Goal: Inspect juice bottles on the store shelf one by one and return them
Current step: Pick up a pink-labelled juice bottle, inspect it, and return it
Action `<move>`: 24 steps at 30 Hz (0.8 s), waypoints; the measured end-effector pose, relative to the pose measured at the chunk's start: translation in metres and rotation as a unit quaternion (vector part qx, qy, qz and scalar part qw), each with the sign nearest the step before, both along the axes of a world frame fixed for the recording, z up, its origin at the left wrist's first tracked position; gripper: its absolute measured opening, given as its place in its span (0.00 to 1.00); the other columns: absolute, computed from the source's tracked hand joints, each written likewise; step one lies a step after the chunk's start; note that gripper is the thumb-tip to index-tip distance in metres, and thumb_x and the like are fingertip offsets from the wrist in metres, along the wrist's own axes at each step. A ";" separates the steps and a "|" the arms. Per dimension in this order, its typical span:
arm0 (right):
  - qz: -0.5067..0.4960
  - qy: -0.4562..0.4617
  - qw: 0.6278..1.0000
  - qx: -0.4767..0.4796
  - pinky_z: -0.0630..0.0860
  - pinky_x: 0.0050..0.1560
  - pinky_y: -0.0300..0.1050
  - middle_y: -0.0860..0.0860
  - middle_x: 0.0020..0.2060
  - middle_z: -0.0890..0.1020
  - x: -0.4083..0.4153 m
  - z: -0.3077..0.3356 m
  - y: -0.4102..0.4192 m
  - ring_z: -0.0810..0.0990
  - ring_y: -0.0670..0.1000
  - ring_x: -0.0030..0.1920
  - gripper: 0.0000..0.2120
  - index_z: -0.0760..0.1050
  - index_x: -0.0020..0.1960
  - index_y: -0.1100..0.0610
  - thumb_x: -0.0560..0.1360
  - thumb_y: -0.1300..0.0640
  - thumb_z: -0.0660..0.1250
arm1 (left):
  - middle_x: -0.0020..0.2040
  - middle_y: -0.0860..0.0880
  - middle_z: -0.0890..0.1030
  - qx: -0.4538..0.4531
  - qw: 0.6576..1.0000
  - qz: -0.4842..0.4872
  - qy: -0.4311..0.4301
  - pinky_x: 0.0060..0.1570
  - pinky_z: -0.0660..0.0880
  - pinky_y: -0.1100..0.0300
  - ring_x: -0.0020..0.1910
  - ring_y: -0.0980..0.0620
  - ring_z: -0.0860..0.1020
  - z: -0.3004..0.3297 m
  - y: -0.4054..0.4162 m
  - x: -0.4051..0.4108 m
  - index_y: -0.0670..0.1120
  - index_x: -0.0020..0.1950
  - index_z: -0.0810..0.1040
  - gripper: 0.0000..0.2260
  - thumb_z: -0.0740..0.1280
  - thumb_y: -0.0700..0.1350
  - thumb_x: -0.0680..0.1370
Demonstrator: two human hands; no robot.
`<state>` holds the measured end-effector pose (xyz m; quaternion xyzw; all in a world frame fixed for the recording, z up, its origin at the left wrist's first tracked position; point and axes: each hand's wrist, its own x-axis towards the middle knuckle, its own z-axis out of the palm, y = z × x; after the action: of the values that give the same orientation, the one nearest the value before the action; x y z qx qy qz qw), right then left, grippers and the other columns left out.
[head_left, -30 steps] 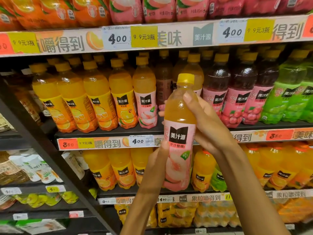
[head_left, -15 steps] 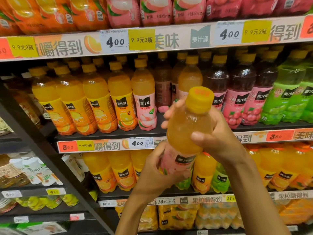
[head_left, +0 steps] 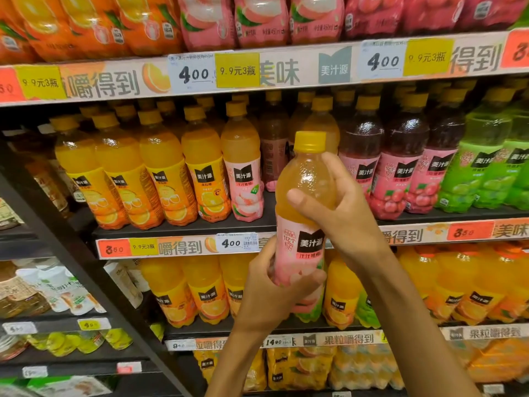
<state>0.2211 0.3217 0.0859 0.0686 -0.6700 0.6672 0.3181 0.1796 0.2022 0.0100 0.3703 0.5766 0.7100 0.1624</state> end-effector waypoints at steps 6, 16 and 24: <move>0.092 -0.004 0.985 -0.143 0.79 0.52 0.56 0.53 0.48 0.84 -0.008 -0.011 0.010 0.83 0.56 0.50 0.21 0.77 0.57 0.53 0.65 0.50 0.73 | 0.53 0.48 0.84 -0.033 0.981 -0.098 -0.166 0.48 0.79 0.59 0.52 0.50 0.82 -0.007 -0.008 -0.003 0.52 0.59 0.79 0.33 0.72 0.70 0.60; -0.012 -0.034 0.994 -0.103 0.77 0.51 0.40 0.45 0.52 0.84 -0.013 -0.012 0.013 0.82 0.47 0.54 0.28 0.72 0.63 0.49 0.66 0.41 0.69 | 0.44 0.48 0.85 -0.039 0.994 -0.011 -0.098 0.37 0.78 0.62 0.41 0.52 0.83 0.000 -0.002 -0.001 0.46 0.57 0.77 0.31 0.72 0.66 0.63; 0.041 -0.038 0.979 -0.193 0.81 0.44 0.45 0.54 0.44 0.84 -0.016 -0.013 0.018 0.84 0.50 0.44 0.14 0.79 0.53 0.56 0.71 0.49 0.69 | 0.53 0.46 0.84 -0.062 0.993 0.000 -0.097 0.53 0.77 0.54 0.55 0.48 0.81 -0.002 -0.007 -0.005 0.52 0.54 0.81 0.17 0.58 0.59 0.78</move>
<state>0.2052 0.3401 0.0730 0.0076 -0.5366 0.7989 0.2715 0.1748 0.1951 0.0083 0.2890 0.6012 0.7052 0.2402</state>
